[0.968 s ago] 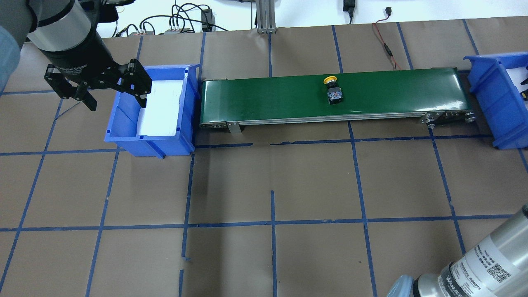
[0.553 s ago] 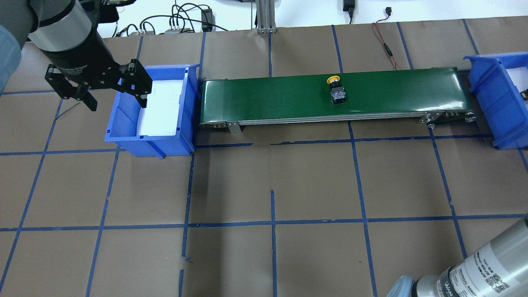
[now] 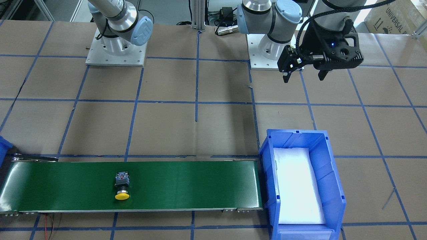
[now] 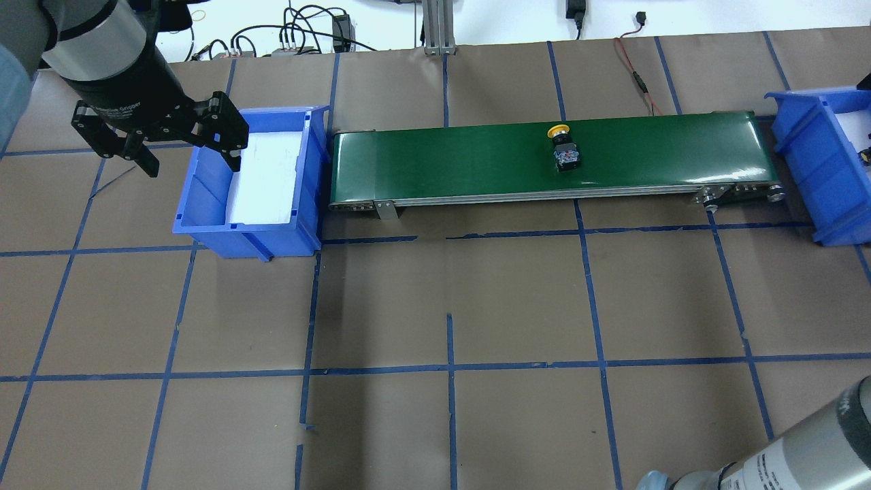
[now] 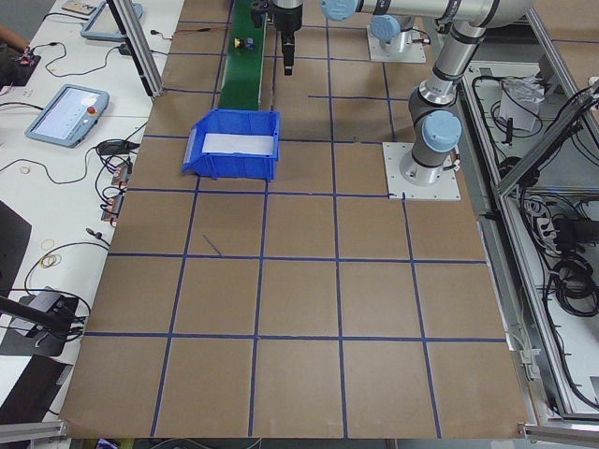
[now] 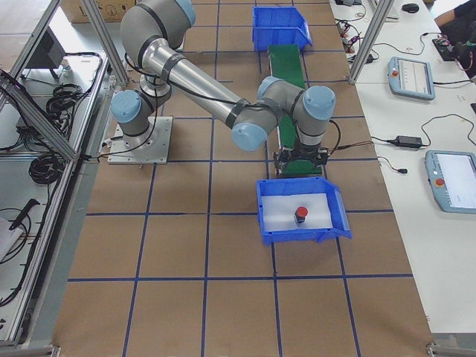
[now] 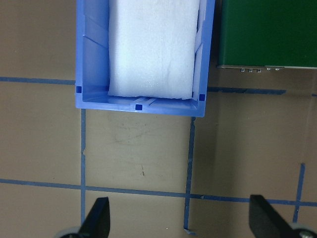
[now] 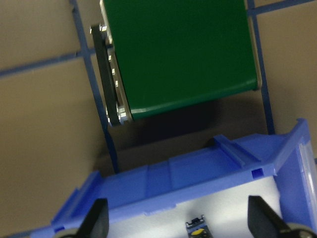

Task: Transport two buttons from left to right
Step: 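Release the red button and swing the right gripper back over the belt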

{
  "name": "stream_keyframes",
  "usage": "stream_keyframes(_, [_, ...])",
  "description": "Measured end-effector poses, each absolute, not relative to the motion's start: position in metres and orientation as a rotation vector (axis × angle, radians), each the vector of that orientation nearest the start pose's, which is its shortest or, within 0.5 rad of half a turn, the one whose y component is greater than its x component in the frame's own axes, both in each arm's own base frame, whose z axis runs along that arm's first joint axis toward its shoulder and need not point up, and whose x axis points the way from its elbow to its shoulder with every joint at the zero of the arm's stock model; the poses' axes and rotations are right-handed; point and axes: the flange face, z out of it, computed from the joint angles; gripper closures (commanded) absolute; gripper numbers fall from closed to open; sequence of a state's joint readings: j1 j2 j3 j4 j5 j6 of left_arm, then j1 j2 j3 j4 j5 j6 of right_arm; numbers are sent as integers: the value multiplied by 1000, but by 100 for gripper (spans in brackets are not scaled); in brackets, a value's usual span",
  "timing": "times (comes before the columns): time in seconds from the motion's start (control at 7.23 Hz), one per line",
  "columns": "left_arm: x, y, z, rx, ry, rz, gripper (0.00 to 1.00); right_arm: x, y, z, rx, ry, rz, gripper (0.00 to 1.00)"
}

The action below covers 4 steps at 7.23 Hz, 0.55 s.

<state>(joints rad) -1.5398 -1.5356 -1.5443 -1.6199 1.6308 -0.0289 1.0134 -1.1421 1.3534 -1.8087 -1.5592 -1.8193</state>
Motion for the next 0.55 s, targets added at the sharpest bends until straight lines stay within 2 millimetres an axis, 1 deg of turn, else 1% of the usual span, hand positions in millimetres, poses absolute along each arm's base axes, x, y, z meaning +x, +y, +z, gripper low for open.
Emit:
stream_keyframes(0.28, [-112, -480, 515, -91, 3090, -19, 0, -154, -653, 360, -1443, 2857, 78, 0])
stream_keyframes(0.55, [-115, -480, 517, -85, 3124, -24, 0, -89, -661, 347, -1036, 3052, 110, 0])
